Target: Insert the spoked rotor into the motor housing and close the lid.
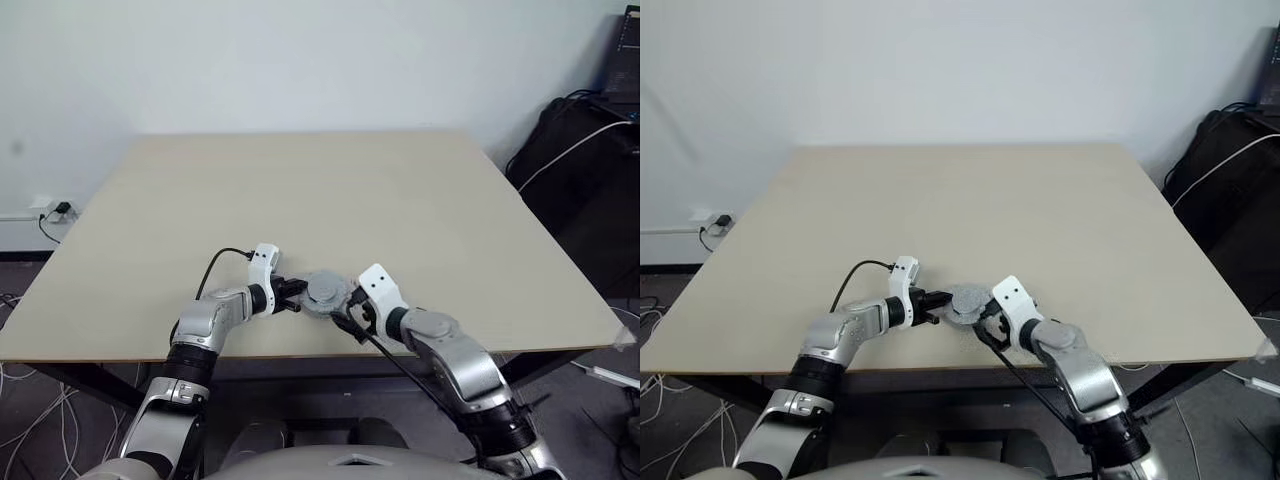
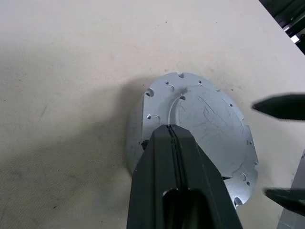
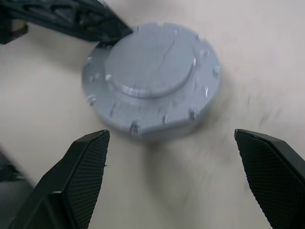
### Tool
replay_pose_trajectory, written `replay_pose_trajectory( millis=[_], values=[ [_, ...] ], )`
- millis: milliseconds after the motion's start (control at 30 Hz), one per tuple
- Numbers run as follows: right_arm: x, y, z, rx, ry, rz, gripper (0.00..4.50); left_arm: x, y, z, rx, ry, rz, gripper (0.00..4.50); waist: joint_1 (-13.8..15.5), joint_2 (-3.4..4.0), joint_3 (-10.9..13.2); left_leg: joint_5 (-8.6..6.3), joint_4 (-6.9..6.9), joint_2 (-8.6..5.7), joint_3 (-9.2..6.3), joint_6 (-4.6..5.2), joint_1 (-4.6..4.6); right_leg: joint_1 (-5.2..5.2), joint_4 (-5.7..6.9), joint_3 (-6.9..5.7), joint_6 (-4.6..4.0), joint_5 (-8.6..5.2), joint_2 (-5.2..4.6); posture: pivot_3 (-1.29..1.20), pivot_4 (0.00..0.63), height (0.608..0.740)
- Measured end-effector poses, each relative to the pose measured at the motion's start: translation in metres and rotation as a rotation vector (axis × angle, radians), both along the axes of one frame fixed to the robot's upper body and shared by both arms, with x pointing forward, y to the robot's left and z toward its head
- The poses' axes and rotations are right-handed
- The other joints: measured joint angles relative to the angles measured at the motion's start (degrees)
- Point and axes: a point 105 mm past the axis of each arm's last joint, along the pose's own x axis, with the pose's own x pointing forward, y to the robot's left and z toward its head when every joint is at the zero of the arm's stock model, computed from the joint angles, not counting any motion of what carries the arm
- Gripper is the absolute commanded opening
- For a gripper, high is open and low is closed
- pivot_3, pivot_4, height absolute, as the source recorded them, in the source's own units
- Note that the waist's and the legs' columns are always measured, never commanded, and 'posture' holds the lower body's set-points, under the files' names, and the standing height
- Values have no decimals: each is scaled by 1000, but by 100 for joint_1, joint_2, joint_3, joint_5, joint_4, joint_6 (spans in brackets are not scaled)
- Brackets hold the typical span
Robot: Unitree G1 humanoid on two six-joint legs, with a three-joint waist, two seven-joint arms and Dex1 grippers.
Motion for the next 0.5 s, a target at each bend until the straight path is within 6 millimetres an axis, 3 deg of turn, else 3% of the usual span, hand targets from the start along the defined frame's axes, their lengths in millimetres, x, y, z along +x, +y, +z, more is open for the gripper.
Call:
replay_pose_trajectory(
  millis=[200, 333, 500],
  values=[
    [12, 3, 10, 372, 127, -243, 4476, 0, -1, 0, -4, -3, -1, 0, 7, -3, 3, 0, 1, 3, -3, -1, 1, 0, 3, -1, 0, 2, 3, 0, 0, 740],
    [22, 6, 3, 509, 232, -358, 4476, 0, -2, 0, -6, -3, -6, 0, 15, 2, 3, -1, -3, -4, 1, -1, -1, -5, 2, 7, -26, 17, 0, 0, 0, 740],
    [31, 7, -7, 557, 311, -422, 4476, -1, -2, 0, -6, -3, -7, 0, 20, 7, 3, 0, -7, -6, -1, 0, -2, -6, 2, 7, -31, 19, 1, 0, 0, 740]
  ],
)
